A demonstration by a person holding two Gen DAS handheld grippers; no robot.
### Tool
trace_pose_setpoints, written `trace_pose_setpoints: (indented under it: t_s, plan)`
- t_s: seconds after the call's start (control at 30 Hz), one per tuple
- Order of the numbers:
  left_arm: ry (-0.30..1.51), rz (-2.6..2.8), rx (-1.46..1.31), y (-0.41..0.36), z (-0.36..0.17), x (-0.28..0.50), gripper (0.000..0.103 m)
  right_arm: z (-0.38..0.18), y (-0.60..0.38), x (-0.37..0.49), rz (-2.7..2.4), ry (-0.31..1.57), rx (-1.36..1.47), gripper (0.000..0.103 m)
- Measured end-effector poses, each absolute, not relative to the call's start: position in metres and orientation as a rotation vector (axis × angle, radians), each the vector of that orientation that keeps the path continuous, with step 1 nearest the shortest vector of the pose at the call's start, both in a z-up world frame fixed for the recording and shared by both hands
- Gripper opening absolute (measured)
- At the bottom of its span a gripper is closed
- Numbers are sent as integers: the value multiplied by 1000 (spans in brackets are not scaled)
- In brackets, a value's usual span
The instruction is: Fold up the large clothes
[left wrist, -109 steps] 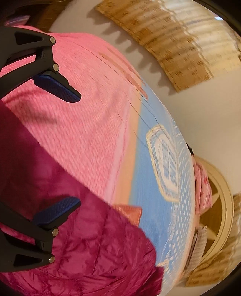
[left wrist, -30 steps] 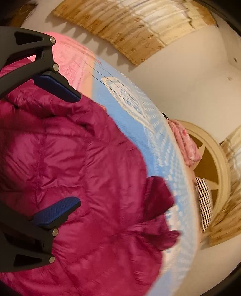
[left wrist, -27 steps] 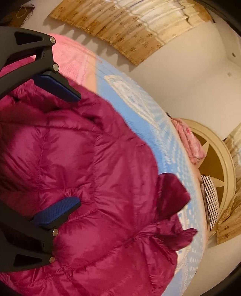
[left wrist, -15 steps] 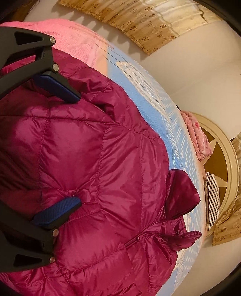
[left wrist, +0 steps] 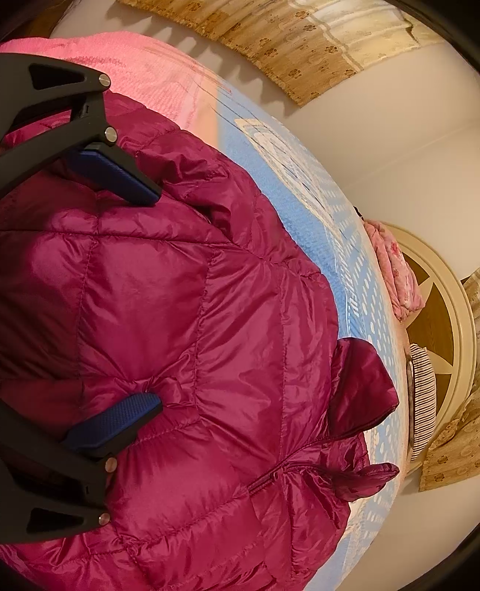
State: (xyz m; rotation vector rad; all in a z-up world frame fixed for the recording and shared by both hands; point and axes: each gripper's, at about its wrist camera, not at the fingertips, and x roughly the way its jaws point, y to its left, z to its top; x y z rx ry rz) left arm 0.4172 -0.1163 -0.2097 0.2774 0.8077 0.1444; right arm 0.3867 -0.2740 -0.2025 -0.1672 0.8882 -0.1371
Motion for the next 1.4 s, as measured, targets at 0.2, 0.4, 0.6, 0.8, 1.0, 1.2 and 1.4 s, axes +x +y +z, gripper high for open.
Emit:
trace_pose_setpoints:
  t_s: [0.2, 0.4, 0.6, 0.8, 1.0, 1.2, 1.4]
  plan:
    - [807, 142, 273, -115, -210, 417, 102, -178, -262, 367, -75, 823, -57, 71]
    - [818, 124, 246, -111, -208, 417, 102, -209, -240, 380, -47, 873, -117, 76]
    - [817, 130, 239, -80, -174, 397, 102, -212, -243, 381, -63, 864, -112, 79]
    - [717, 264, 261, 0, -137, 343, 102, -212, -242, 380, -74, 857, -119, 80]
    - [800, 452, 164, 99, -158, 294, 102, -209, -236, 376, -100, 850, -154, 83]
    - [891, 487, 16, 150, -186, 251, 102, -181, -231, 341, -75, 811, -149, 87]
    - [925, 412, -74, 144, -199, 244, 93, -170, -210, 297, -6, 756, -174, 95]
